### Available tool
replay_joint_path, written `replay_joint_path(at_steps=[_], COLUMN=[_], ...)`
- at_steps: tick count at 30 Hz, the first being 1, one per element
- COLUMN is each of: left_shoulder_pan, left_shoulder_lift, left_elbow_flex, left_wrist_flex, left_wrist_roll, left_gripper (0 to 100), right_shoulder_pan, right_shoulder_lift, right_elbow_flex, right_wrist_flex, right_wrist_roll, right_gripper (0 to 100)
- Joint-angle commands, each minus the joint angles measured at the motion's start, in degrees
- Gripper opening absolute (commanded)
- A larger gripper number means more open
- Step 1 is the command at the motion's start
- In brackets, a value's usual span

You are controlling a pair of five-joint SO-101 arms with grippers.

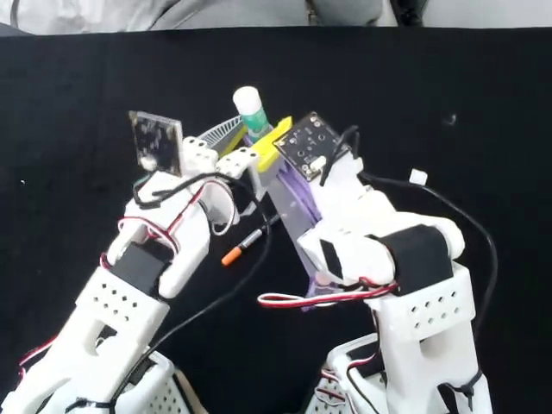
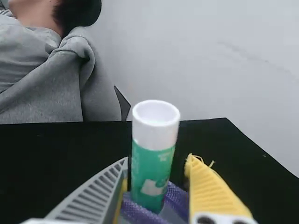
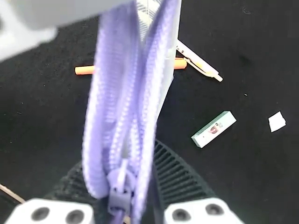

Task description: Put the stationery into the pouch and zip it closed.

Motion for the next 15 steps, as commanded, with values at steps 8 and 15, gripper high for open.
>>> replay_joint_path(at_steps=[8, 15], left_shoulder_pan=[-2.24, -2.77], left_shoulder_lift=[-1.14, -11.08], left_elbow_flex=[-6.37, -4.53], left_wrist_flex=[2.73, 3.08], left_wrist_roll=[-0.18, -0.18], left_gripper=[20, 20], right_shoulder_pan=[-0.44, -0.44], right_shoulder_lift=[-0.48, -0.48], right_elbow_flex=[-2.59, -2.59], right_wrist_flex=[0.44, 0.35], right_wrist_roll=[-0.44, -0.44], right_gripper=[1.1, 1.1])
